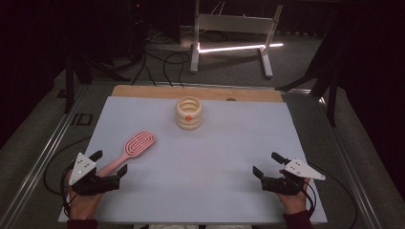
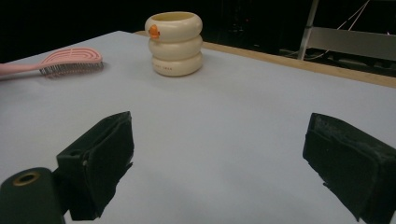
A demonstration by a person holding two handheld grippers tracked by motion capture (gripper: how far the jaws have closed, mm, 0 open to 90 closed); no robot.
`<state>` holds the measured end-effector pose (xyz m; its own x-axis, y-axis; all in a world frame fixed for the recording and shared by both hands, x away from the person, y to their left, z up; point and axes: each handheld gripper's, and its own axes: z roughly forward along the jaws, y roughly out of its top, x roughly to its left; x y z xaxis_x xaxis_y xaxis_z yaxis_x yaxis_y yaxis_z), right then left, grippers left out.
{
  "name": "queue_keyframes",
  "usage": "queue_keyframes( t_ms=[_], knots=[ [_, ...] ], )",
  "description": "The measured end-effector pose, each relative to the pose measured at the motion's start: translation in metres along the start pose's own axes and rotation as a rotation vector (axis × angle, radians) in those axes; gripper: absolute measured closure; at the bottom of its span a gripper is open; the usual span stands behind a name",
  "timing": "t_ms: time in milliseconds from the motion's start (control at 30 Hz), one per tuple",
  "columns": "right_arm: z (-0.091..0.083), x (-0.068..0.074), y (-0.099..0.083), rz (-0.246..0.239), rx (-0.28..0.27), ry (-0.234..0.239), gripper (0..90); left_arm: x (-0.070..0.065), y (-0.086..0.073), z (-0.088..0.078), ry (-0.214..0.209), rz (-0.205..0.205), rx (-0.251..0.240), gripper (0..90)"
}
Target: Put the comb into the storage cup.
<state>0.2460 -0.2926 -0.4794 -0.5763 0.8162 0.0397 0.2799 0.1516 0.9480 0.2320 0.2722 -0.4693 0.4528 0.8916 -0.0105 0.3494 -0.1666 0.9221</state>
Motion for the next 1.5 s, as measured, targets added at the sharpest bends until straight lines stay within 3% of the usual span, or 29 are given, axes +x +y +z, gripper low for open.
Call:
queue_keyframes(
  t_ms=[533,1000,1500],
  knots=[
    [0.001,0.000,0.001,0.003,-0.002,0.019,8.7,0.006,0.004,0.006,-0.025,0.006,0.045,0.1],
    [0.002,0.000,0.000,0.004,0.005,0.023,8.8,0.006,0.015,0.018,-0.047,0.068,0.101,0.1],
    [0.003,0.000,0.000,0.001,0.009,0.023,8.8,0.014,0.021,0.032,-0.037,0.066,0.140,0.1]
  ],
)
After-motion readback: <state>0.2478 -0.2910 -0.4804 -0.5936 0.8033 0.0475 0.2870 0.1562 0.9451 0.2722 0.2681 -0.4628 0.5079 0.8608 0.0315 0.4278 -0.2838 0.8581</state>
